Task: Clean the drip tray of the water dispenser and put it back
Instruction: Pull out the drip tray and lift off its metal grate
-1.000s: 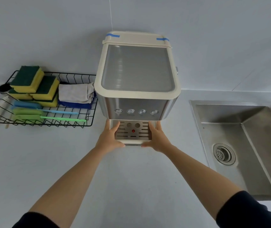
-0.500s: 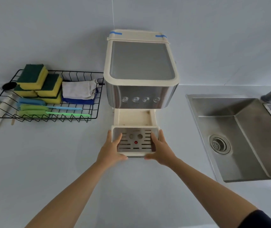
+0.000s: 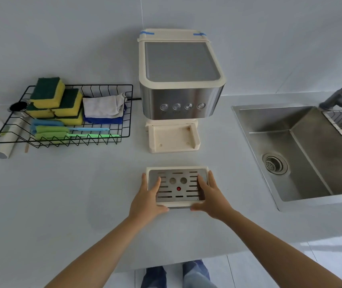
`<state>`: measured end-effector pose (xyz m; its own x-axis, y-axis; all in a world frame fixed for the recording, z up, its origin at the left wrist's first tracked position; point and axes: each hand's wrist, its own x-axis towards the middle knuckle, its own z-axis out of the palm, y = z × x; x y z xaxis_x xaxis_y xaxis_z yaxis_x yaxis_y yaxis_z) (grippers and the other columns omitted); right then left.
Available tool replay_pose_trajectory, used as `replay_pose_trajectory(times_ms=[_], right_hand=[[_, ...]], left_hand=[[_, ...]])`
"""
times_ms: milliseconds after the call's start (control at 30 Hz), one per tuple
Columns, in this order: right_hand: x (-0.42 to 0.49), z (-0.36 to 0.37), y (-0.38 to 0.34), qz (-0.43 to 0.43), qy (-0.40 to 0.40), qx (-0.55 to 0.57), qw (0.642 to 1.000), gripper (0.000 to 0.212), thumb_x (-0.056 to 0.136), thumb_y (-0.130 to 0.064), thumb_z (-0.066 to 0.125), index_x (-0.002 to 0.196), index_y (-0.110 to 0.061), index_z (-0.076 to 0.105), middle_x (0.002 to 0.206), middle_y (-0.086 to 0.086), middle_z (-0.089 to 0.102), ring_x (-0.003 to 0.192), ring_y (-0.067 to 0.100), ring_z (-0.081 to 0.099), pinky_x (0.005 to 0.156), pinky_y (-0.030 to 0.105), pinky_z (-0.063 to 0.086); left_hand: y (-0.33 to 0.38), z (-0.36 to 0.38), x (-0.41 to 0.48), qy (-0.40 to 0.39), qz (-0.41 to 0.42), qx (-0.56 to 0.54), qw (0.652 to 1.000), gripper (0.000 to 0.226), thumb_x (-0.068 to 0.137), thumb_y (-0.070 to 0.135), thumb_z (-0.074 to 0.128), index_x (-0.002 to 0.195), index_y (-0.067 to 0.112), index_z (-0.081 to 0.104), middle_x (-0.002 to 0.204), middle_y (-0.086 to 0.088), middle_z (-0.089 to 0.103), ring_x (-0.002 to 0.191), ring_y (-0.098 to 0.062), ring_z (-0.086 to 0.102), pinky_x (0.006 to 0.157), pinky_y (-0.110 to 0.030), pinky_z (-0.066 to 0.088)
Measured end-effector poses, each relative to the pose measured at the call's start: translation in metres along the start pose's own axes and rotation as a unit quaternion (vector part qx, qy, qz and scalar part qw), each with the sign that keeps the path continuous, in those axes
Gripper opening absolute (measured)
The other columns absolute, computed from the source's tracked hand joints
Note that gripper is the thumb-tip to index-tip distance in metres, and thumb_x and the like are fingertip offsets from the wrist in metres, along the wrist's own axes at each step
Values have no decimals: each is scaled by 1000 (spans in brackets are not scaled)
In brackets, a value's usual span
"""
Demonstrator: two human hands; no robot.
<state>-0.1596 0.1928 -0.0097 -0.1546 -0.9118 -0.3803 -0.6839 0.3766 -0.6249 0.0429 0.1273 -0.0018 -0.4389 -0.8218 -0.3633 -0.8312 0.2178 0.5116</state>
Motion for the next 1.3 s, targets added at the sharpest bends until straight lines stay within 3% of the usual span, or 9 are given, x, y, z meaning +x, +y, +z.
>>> replay_pose_trajectory(times_ms=[367, 533, 600, 733, 800, 933, 1100, 1300], right_hand=[[-28, 15, -2, -2, -8, -58, 998, 108, 73, -28, 75, 146, -24, -5, 154, 7, -19, 139, 27, 26, 109, 40, 38], [-33, 9, -7, -18, -19, -109, 994, 107, 75, -38, 71, 146, -20, -6, 154, 11, -18, 143, 27, 10, 111, 41, 33], [-32, 5, -10, -26, -12, -131, 991, 98, 78, -45, 65, 146, -21, -2, 155, 10, -19, 144, 26, 3, 115, 42, 27], [-27, -2, -18, -52, 17, -155, 986, 73, 85, -49, 53, 144, -22, 20, 157, 8, -9, 145, 25, 0, 116, 39, 16], [-24, -3, -20, -88, 12, -174, 981, 63, 85, -49, 54, 138, -25, 32, 158, 7, -3, 145, 25, 0, 116, 38, 13], [-18, -1, -22, -125, -44, -232, 964, 64, 82, -49, 57, 137, -26, 36, 158, 4, -1, 145, 24, -8, 117, 36, 3], [-12, -2, -25, -120, -73, -247, 959, 65, 79, -46, 62, 134, -21, 39, 158, 3, 2, 145, 25, -6, 117, 39, 7], [-9, -4, -31, -102, -76, -236, 963, 65, 73, -46, 69, 128, -22, 44, 157, -2, 8, 144, 21, -2, 115, 40, 17]], left_hand=[[-17, 10, -22, -20, 25, 40, 999, 97, 74, 49, 66, 145, 32, 3, 154, -10, -20, 136, -28, 32, 94, -32, 44], [-21, 4, -19, -51, 19, 65, 996, 90, 77, 59, 54, 145, 33, 2, 154, -8, -18, 144, -26, 6, 106, -39, 33], [-21, 0, -18, -35, 36, 104, 993, 81, 82, 59, 47, 145, 30, 6, 155, -10, -14, 144, -27, -5, 112, -42, 21], [-15, -8, -13, 4, 109, 136, 985, 62, 90, 50, 39, 144, 27, 18, 156, -12, -7, 143, -28, -4, 115, -40, 11], [-11, -10, -10, -8, 149, 143, 978, 57, 91, 46, 40, 142, 25, 26, 156, -11, -5, 144, -27, -3, 115, -40, 9], [-7, -10, 0, -66, 187, 181, 963, 59, 89, 49, 41, 141, 25, 28, 156, -8, -8, 143, -23, -9, 115, -41, 0], [-9, -11, 7, -94, 203, 220, 950, 64, 88, 54, 40, 142, 25, 23, 156, -9, -9, 143, -23, -12, 115, -41, -3], [-6, -14, 11, -100, 206, 221, 948, 63, 84, 54, 47, 137, 25, 31, 157, -9, -2, 144, -24, -6, 116, -40, 2]])
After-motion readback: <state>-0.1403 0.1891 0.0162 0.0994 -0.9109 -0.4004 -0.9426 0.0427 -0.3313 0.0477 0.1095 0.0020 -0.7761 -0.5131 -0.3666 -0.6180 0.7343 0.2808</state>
